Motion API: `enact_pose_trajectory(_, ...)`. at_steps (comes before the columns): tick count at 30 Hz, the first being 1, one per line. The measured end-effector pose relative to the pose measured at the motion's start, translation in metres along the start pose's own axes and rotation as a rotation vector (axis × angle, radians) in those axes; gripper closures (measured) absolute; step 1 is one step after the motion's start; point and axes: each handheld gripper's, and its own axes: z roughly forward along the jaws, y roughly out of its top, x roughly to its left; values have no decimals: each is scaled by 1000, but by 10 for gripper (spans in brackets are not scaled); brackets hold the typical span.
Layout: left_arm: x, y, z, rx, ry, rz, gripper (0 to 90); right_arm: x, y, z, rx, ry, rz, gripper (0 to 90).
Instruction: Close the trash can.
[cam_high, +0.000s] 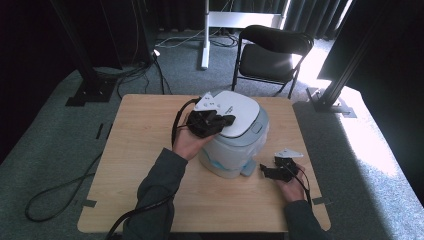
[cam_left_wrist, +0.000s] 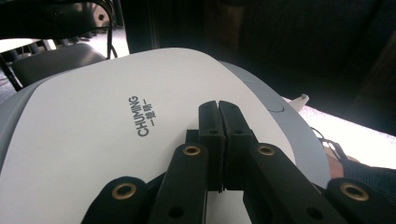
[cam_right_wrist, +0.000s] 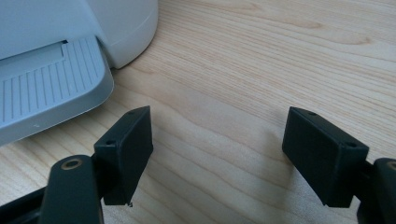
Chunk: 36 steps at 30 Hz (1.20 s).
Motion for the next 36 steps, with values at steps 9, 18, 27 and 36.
enact_pose_trajectory(9,-5,3,6,22,-3,17,892,0,0,0,0,0,0,237)
enact_pose_trajectory(18,-8,4,8,42,18,23,900,0,0,0,0,0,0,237)
enact_pose_trajectory(27,-11,3,10,57,37,32,900,0,0,0,0,-2,0,237)
enact_pose_trajectory(36,-9,3,10,44,22,14,900,1,0,0,0,-2,0,237)
